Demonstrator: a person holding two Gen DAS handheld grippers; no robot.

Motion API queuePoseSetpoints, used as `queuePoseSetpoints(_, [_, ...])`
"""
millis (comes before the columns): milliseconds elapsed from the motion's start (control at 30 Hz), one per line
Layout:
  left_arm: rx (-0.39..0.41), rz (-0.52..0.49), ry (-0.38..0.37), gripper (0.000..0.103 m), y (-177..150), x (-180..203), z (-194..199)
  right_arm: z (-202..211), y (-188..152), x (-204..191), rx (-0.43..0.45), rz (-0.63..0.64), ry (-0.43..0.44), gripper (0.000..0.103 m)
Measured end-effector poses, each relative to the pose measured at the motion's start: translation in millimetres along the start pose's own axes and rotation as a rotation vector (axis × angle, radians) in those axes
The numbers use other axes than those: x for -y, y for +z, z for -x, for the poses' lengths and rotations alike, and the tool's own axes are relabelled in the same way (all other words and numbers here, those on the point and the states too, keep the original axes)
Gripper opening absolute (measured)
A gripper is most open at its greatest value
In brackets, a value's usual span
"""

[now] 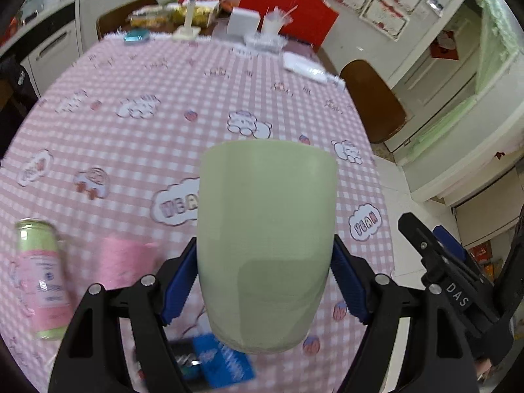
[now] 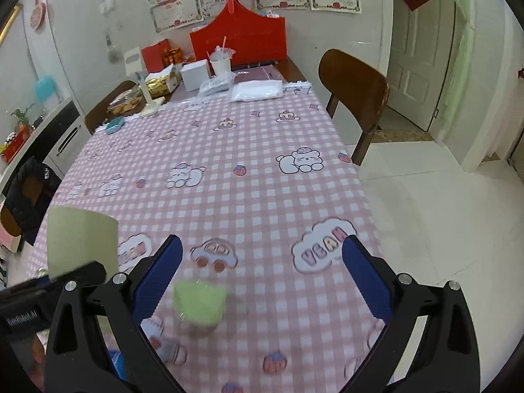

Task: Flip cup upside down
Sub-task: 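Lift the pale green cup with the left gripper toward the right gripper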

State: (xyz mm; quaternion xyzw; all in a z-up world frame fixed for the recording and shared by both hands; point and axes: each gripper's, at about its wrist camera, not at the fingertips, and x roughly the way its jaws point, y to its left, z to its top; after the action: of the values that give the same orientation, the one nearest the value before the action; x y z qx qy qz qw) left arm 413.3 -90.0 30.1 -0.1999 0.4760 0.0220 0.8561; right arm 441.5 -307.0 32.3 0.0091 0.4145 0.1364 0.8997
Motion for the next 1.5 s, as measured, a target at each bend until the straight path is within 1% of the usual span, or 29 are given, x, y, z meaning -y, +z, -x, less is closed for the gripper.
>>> queuePoseSetpoints(67, [0.014,-0.006,-0.017,0.076,-8,-7,23,14,-7,-6,-0.006,0.004,0.040,0.094])
queuePoseSetpoints(167, [0.065,-0.044,-0.011,0.076,-23,-15,59,35,-20,-20,-0.003,0.013,0.033,0.094])
queuePoseSetpoints(267, [0.112,-0.073,0.004,0.076,-39,-27,92,61,-37,-38,0.007,0.016,0.056,0.094])
queuePoseSetpoints(333, [0.130,-0.099,-0.002,0.076,-50,-35,110,76,-49,-51,0.017,0.017,0.070,0.094])
queuePoseSetpoints(400, [0.134,-0.115,-0.011,0.076,-61,-44,125,92,-63,-66,0.030,0.028,0.093,0.094])
queuePoseSetpoints(467, [0.143,-0.143,-0.022,0.076,-75,-57,144,110,-80,-83,0.048,0.028,0.099,0.094])
queuePoseSetpoints(533, [0.157,-0.168,-0.018,0.076,-89,-67,159,125,-93,-97,0.060,0.033,0.103,0.094])
queuePoseSetpoints(667, [0.160,-0.223,-0.035,0.076,-115,-89,182,150,-122,-128,0.089,0.044,0.084,0.094])
queuePoseSetpoints(733, [0.151,-0.254,-0.035,0.076,-128,-103,189,156,-135,-138,0.091,0.045,0.076,0.094])
queuePoseSetpoints(800, [0.125,-0.267,-0.057,0.076,-140,-118,191,160,-151,-146,0.090,0.033,0.081,0.094])
queuePoseSetpoints(867, [0.091,-0.263,-0.089,0.076,-150,-134,190,156,-167,-152,0.075,0.006,0.096,0.094])
queuePoseSetpoints(933, [0.061,-0.267,-0.103,0.076,-162,-153,187,149,-187,-160,0.056,-0.015,0.107,0.094])
queuePoseSetpoints(1067, [0.044,-0.250,-0.081,0.076,-179,-185,178,138,-223,-181,0.027,-0.039,0.104,0.094])
queuePoseSetpoints(1200, [-0.006,-0.219,-0.080,0.076,-191,-214,162,129,-246,-192,0.010,-0.113,0.139,0.094])
queuePoseSetpoints(1333, [-0.057,-0.187,-0.063,0.076,-201,-235,141,119,-263,-205,0.006,-0.125,0.124,0.094])
queuePoseSetpoints(1400, [-0.097,-0.170,-0.071,0.076,-205,-242,129,113,-268,-209,-0.005,-0.133,0.124,0.094])
queuePoseSetpoints(1500, [-0.133,-0.161,-0.073,0.076,-208,-249,115,102,-273,-209,-0.021,-0.149,0.114,0.094])
